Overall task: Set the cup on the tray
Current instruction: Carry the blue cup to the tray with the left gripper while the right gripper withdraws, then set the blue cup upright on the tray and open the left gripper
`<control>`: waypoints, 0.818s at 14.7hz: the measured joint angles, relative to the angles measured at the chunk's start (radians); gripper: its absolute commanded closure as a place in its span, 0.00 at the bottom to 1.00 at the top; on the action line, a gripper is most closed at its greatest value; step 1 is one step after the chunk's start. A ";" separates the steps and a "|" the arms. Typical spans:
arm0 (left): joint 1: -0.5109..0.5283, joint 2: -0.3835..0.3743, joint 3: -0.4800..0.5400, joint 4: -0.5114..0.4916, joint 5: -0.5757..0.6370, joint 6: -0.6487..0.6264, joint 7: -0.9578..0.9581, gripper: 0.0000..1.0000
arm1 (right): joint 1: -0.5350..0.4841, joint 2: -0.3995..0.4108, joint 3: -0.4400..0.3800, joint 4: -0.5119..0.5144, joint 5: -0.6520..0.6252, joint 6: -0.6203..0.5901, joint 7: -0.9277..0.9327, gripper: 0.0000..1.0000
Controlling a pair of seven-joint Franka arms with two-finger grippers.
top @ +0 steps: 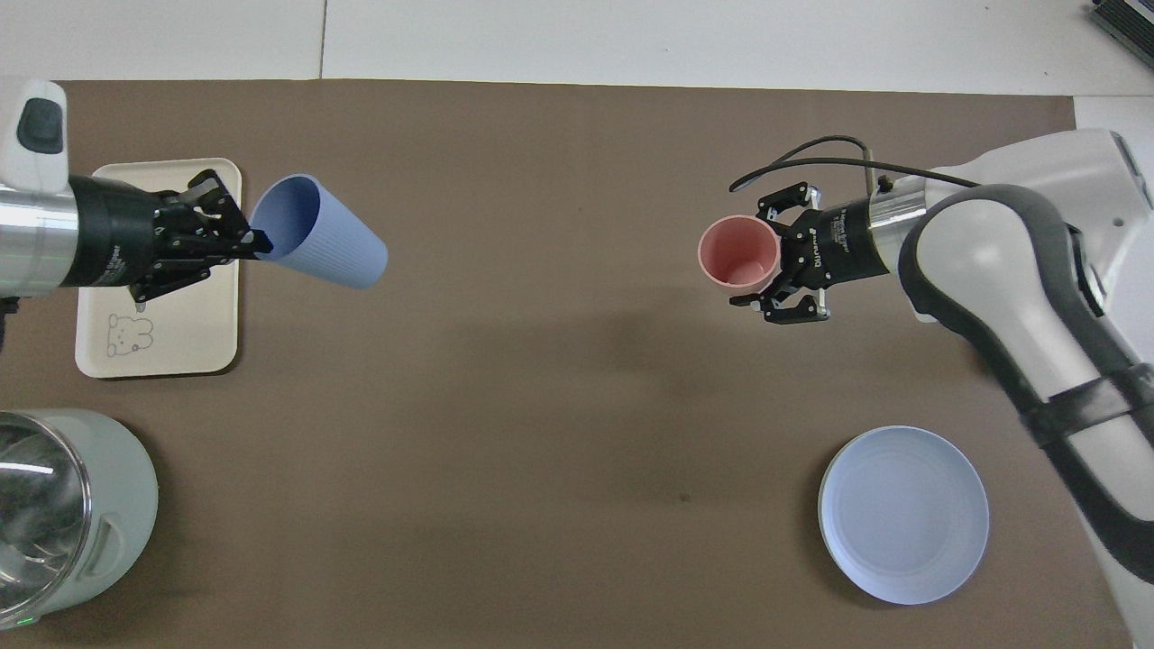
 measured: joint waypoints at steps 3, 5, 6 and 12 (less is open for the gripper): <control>0.182 0.007 0.008 -0.092 0.003 0.033 0.347 1.00 | -0.129 0.029 -0.001 -0.039 0.074 -0.019 -0.131 1.00; 0.259 0.049 0.010 -0.123 0.035 0.099 0.507 1.00 | -0.200 0.070 -0.001 -0.047 0.130 -0.064 -0.236 1.00; 0.279 0.078 0.009 -0.130 0.057 0.148 0.561 1.00 | -0.230 0.096 -0.001 -0.048 0.151 -0.084 -0.283 1.00; 0.309 0.205 0.006 -0.174 0.080 0.392 0.696 1.00 | -0.322 0.215 0.000 -0.032 0.174 -0.125 -0.439 1.00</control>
